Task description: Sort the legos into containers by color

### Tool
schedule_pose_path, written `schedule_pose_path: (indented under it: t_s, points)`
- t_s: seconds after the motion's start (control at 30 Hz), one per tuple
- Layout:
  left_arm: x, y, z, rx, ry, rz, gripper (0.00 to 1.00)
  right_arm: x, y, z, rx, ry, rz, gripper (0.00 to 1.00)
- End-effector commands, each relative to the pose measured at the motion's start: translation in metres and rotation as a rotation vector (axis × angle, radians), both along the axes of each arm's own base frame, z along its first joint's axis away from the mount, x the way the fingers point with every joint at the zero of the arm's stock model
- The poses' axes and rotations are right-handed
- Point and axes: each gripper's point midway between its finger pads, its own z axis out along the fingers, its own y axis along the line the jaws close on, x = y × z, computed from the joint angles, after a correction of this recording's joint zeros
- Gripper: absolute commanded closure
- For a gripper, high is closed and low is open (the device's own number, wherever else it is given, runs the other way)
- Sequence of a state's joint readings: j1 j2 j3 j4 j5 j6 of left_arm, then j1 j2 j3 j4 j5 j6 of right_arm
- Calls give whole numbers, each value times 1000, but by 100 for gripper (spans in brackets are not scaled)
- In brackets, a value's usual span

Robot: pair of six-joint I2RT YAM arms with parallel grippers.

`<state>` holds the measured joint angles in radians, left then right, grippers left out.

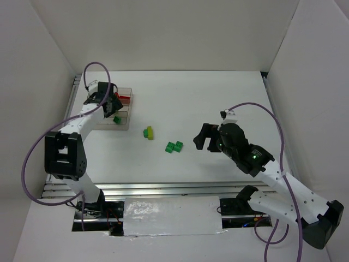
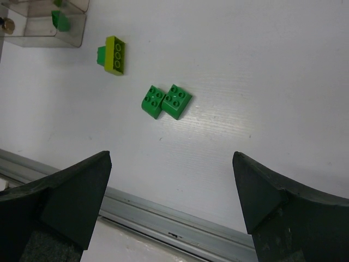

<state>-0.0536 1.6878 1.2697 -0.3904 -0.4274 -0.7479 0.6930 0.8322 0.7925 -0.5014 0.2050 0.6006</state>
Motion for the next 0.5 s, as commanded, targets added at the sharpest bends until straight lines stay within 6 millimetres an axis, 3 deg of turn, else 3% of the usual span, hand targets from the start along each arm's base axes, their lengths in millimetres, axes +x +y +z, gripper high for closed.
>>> schedule_pose_path:
  t_s: [0.0, 0.03, 0.1, 0.13, 0.2, 0.23, 0.33, 0.47]
  points:
    - [-2, -73, 47, 81, -109, -218, 0, 9, -16, 23, 26, -78, -100, 1]
    - [-11, -123, 52, 94, -124, -335, 1, 9, -23, 26, 26, -88, -133, 1]
    - [-26, -169, 49, 63, -120, -459, 1, 7, -37, 37, 38, -114, -199, 1]
    - [-44, -206, 44, 44, -116, -555, 1, 6, -40, 41, 47, -122, -210, 0]
    - [-62, -237, 38, 58, -110, -614, 0, 3, -43, 50, 58, -134, -212, 0]
    - [-83, -262, 35, 72, -88, -675, 1, 2, -43, 48, 51, -127, -208, 0]
    - [-106, -291, 11, 94, -19, -747, 4, 0, -40, 46, 53, -122, -183, 0]
    - [-127, -306, -13, 102, 48, -853, 9, -4, -36, 39, 52, -107, -149, 1]
